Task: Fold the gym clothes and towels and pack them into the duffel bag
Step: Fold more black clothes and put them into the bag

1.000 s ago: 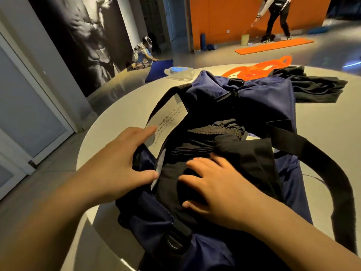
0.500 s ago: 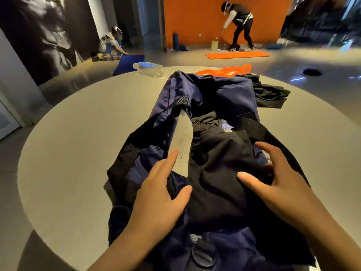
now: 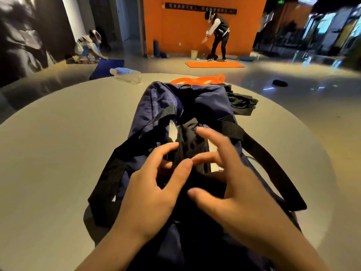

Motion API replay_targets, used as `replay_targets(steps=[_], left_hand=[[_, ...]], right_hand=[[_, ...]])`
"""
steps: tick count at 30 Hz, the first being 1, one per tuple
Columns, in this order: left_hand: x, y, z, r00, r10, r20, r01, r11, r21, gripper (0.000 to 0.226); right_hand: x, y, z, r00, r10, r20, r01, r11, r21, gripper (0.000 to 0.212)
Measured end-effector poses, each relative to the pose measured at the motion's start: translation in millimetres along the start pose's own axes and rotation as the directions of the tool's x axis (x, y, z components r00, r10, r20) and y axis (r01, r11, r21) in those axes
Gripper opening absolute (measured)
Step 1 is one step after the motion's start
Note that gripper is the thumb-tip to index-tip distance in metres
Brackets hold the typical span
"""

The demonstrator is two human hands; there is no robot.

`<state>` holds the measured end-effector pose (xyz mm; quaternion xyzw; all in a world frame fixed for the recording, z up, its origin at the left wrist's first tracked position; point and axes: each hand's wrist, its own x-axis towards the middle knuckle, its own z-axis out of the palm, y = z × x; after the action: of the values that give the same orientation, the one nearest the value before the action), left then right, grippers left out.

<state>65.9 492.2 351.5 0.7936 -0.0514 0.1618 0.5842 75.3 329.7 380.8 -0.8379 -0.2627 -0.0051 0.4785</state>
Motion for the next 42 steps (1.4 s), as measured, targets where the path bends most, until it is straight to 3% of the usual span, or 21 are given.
replay_targets(steps=[5, 10, 12, 13, 14, 16, 17, 18, 21, 24, 27, 30, 32, 34, 36, 38, 40, 42], left_hand=[[-1.3, -14.0, -8.8, 0.995, -0.081, -0.057, 0.079, 0.996, -0.038, 0.056], [1.1, -28.1, -9.1, 0.992, -0.078, -0.096, 0.077, 0.997, -0.016, 0.051], [-0.1, -34.9, -9.8, 0.988, -0.093, -0.126, 0.088, 0.995, -0.05, 0.051], [-0.9, -38.0, -10.0, 0.985, -0.101, -0.139, 0.093, 0.994, -0.061, 0.051], [-1.6, -41.1, -10.1, 0.984, -0.104, -0.148, 0.095, 0.993, -0.067, 0.051], [-2.8, -43.9, -9.2, 0.982, -0.099, -0.159, 0.09, 0.994, -0.067, 0.051], [-2.9, -45.1, -8.6, 0.981, -0.094, -0.167, 0.085, 0.995, -0.06, 0.052], [-3.3, -45.9, -8.0, 0.981, -0.087, -0.173, 0.079, 0.996, -0.051, 0.052], [-4.7, -46.1, -7.4, 0.98, -0.078, -0.184, 0.071, 0.997, -0.04, 0.051], [-2.8, -38.1, -10.2, 0.986, -0.047, -0.161, 0.051, 0.999, 0.019, 0.052], [12.7, -11.3, -16.3, 0.99, 0.089, -0.109, -0.071, 0.985, 0.156, 0.047], [37.8, 16.5, -6.3, 0.982, 0.186, 0.042, -0.19, 0.948, 0.255, 0.042], [48.2, 24.3, 14.7, 0.965, 0.201, 0.166, -0.241, 0.931, 0.274, 0.043], [45.2, 21.3, 38.1, 0.951, 0.142, 0.276, -0.193, 0.966, 0.169, 0.04], [32.0, 8.6, 50.4, 0.951, 0.101, 0.291, -0.128, 0.989, 0.075, 0.033], [18.4, -4.7, 49.1, 0.947, 0.134, 0.291, -0.179, 0.975, 0.134, 0.023], [9.0, -8.9, 46.8, 0.88, 0.172, 0.444, -0.3, 0.924, 0.238, 0.021], [5.3, -5.9, 51.5, 0.789, 0.119, 0.602, -0.382, 0.863, 0.33, 0.032]], right_hand=[[-18.3, 4.3, 25.7, 0.995, 0.012, 0.101, -0.042, 0.951, 0.307, 0.09], [-19.4, 2.0, 19.4, 0.995, 0.085, 0.053, -0.098, 0.936, 0.339, 0.073], [-18.4, 8.5, 7.5, 0.986, 0.128, -0.111, -0.107, 0.979, 0.176, 0.058], [-17.2, 15.9, -0.6, 0.971, 0.136, -0.195, -0.147, 0.988, -0.041, 0.051], [-15.4, 24.3, -8.4, 0.959, 0.178, -0.22, -0.241, 0.921, -0.307, 0.054], [-12.4, 45.1, -18.0, 0.906, 0.375, -0.195, -0.403, 0.628, -0.666, 0.074], [-9.7, 54.4, -19.5, 0.869, 0.469, -0.156, -0.428, 0.557, -0.712, 0.082], [-6.9, 60.1, -17.1, 0.844, 0.523, -0.117, -0.441, 0.554, -0.706, 0.085], [-2.2, 70.2, -2.7, 0.878, 0.461, -0.128, -0.431, 0.647, -0.629, 0.082], [-1.0, 64.1, -3.8, 0.903, 0.37, -0.218, -0.43, 0.798, -0.423, 0.069], [-3.1, 54.3, -30.8, 0.918, 0.24, -0.316, -0.352, 0.861, -0.368, 0.064], [-1.2, 46.2, -62.1, 0.894, 0.169, -0.415, -0.341, 0.858, -0.385, 0.062], [1.3, 46.3, -72.7, 0.897, 0.192, -0.398, -0.358, 0.843, -0.401, 0.059], [1.5, 48.4, -77.3, 0.913, 0.226, -0.34, -0.36, 0.839, -0.409, 0.056], [-1.9, 52.6, -81.4, 0.922, 0.251, -0.294, -0.357, 0.843, -0.402, 0.058], [-6.3, 57.6, -85.5, 0.914, 0.29, -0.282, -0.387, 0.832, -0.398, 0.059], [-8.8, 62.6, -86.4, 0.907, 0.314, -0.28, -0.409, 0.813, -0.415, 0.061], [-7.5, 64.2, -83.4, 0.906, 0.312, -0.285, -0.412, 0.805, -0.428, 0.061]])
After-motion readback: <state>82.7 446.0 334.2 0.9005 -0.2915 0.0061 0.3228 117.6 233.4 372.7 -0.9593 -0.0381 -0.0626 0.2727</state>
